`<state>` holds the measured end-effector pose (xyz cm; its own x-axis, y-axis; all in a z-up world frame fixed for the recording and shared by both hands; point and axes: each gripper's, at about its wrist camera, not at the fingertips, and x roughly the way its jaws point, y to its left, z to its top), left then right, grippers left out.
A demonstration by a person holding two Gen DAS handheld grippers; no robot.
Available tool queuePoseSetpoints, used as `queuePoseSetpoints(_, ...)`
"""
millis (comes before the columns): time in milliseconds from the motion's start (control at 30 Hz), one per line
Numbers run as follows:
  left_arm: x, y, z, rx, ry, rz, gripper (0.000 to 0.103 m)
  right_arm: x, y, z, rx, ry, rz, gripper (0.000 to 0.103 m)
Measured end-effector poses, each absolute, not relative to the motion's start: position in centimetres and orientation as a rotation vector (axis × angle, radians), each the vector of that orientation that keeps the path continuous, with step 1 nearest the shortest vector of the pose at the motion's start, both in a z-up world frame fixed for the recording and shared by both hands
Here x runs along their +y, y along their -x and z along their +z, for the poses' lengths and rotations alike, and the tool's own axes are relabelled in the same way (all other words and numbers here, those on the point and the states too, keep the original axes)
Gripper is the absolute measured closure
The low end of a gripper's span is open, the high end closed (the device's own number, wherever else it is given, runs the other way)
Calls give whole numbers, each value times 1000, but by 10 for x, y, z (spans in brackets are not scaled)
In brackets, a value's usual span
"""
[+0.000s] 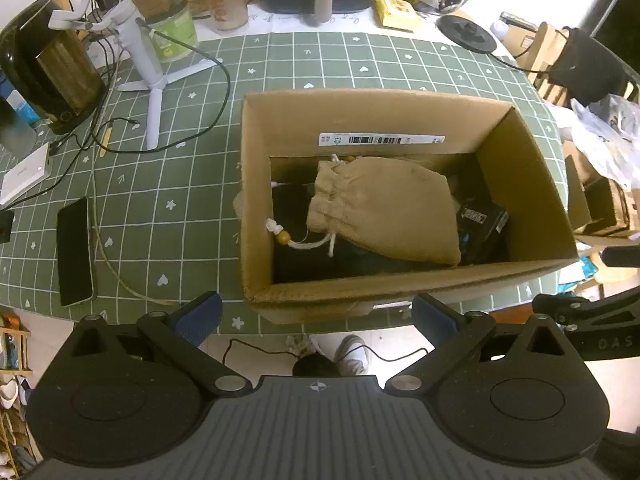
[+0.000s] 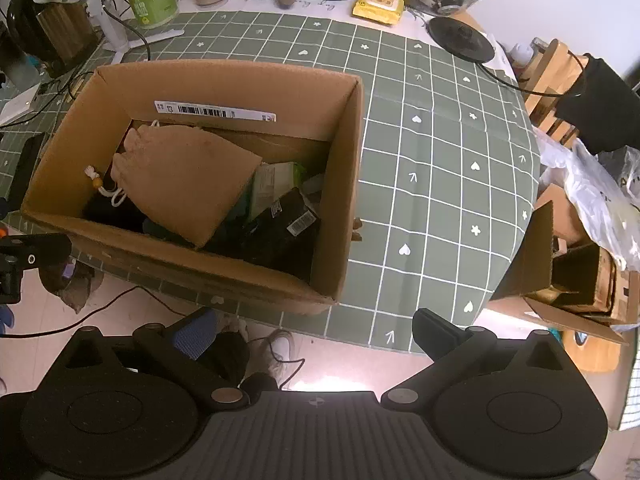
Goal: Organize soft objects
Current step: 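Withdraw both grippers up above the cardboard box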
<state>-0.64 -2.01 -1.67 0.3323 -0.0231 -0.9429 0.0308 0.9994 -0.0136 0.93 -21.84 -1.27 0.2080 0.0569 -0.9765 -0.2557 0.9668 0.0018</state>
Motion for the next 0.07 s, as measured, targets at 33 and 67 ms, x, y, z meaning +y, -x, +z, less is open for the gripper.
queuePoseSetpoints(33,-20,7,-16,1227,-3,-34,0,-218,-9,-13,1347,175,220,0)
queuePoseSetpoints(67,-20,6,-15,1225,-1,-34,0,-218,-9,-13,1347,176,220,0)
